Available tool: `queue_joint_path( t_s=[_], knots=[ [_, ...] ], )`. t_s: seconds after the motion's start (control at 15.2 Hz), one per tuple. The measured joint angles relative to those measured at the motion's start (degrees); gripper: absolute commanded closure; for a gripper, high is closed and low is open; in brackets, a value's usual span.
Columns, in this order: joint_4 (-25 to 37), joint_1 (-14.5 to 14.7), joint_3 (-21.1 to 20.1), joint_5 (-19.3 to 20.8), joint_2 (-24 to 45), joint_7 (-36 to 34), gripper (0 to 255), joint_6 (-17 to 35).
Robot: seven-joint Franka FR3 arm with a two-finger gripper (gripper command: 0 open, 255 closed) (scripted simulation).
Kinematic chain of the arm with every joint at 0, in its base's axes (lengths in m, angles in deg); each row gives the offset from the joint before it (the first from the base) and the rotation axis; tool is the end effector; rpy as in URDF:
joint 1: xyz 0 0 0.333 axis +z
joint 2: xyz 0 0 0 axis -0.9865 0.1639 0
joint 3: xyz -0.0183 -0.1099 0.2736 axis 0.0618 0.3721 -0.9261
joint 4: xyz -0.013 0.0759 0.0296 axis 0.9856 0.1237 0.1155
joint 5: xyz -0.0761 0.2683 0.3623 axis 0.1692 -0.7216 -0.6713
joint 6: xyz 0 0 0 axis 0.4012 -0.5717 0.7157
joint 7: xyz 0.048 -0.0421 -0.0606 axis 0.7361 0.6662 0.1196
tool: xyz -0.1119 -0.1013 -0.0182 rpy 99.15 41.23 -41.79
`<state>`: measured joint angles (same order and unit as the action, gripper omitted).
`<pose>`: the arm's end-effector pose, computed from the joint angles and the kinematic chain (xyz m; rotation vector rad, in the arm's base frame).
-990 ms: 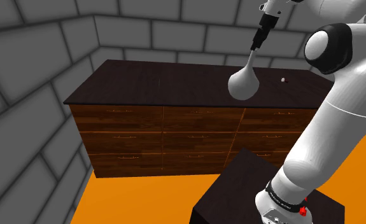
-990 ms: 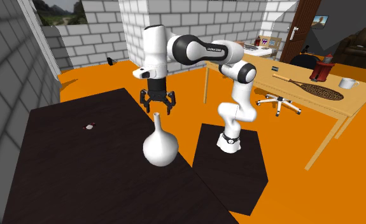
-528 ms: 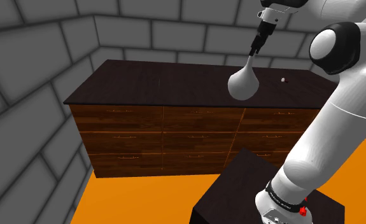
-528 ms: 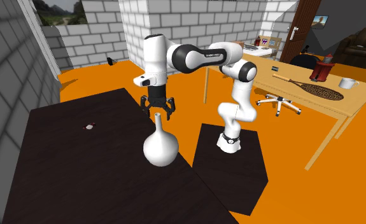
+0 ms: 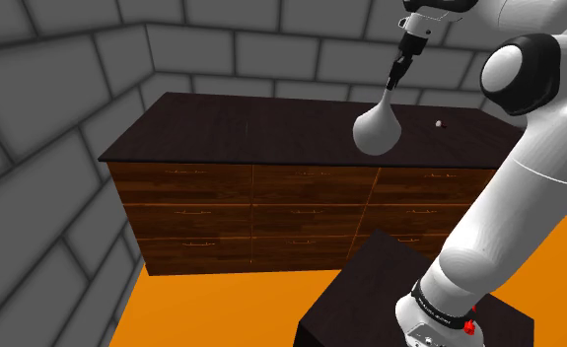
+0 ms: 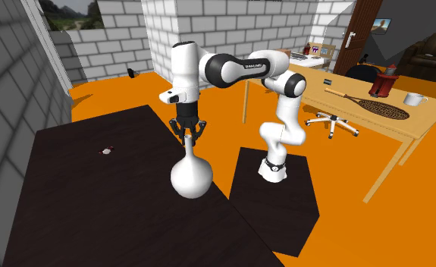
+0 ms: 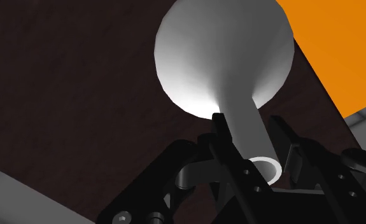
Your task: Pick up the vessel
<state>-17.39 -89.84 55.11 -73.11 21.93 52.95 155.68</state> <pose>0.4441 -0.4426 0.6019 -3.1195 -0.1163 -0.2518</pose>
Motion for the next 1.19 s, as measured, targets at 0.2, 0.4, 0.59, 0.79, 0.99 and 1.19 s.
queue_joint_path(
  t_s=[0.2, 0.4, 0.59, 0.79, 0.99, 1.19],
  knots=[
    [0.54, -0.06, 0.06, -0.10, 0.22, 0.05, 255, -0.48],
    [3.34, -0.33, 0.32, -0.72, 1.20, 0.22, 255, -2.62],
    [7.43, -0.89, 0.77, -1.73, 2.65, 0.63, 255, -5.64],
    [12.22, -1.71, 1.26, -3.27, 4.84, 1.07, 255, -8.80],
    [17.05, -2.81, 1.75, -4.91, 6.99, 1.55, 255, -12.04],
    [21.54, -4.01, 2.13, -6.51, 9.01, 1.90, 255, -15.02]
  ],
)
